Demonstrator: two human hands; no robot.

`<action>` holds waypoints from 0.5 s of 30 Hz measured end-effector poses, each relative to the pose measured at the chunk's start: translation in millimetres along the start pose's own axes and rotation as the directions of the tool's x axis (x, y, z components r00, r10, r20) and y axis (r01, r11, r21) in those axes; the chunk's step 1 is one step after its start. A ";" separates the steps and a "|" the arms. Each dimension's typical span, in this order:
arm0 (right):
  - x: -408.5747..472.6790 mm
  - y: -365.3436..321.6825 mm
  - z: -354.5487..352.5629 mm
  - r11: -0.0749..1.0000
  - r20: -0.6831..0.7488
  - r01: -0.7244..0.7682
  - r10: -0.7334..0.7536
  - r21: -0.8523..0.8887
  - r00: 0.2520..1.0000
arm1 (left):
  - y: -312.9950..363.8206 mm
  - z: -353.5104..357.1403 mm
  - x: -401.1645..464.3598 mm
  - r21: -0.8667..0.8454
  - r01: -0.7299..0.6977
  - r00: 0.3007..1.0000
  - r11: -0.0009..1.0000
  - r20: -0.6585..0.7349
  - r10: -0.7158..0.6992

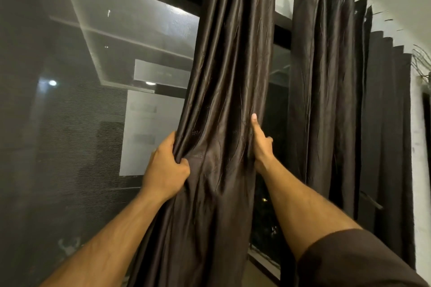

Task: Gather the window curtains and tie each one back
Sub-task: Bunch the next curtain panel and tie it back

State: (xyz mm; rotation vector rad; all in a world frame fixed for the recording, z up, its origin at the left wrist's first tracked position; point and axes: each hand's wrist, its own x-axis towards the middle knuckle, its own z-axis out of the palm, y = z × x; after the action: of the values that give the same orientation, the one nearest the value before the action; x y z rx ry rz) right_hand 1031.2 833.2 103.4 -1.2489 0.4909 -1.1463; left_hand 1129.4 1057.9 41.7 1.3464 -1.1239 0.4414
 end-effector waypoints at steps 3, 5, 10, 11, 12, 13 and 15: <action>-6.6 3.3 3.9 0.974 0.117 0.198 -0.186 -0.106 0.976 | -0.5 14.6 -0.4 0.021 0.037 0.999 0.999 0.020 -0.038; -16.0 5.8 17.1 0.896 0.167 0.410 -0.383 -0.171 0.908 | 1.9 25.3 -2.0 0.022 0.068 0.997 0.997 0.046 -0.069; -38.5 -0.1 51.5 0.662 0.410 0.714 -0.599 -0.228 0.687 | 1.9 38.0 -1.9 0.022 0.066 0.997 0.998 0.046 -0.067; -42.7 -4.4 58.5 0.630 0.449 0.741 -0.607 -0.231 0.656 | 3.5 35.7 -1.1 0.029 0.067 0.997 0.997 0.029 -0.068; -49.6 -9.5 66.2 0.608 0.482 0.758 -0.604 -0.236 0.634 | 4.8 31.8 0.1 0.036 0.062 0.998 0.997 0.008 -0.062; -56.2 -13.3 74.6 0.593 0.512 0.770 -0.598 -0.235 0.617 | 5.8 26.7 1.6 0.040 0.052 0.999 0.998 -0.011 -0.052; -66.9 -17.3 93.3 0.574 0.562 0.786 -0.581 -0.230 0.589 | 9.0 15.0 3.5 0.039 0.041 0.998 0.998 -0.057 -0.039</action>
State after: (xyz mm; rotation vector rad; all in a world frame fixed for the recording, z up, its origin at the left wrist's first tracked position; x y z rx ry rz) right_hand 1073.8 937.9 129.7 -2.1990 -0.1441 -1.3881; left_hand 1118.0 1045.2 47.0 1.3811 -1.0449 0.4725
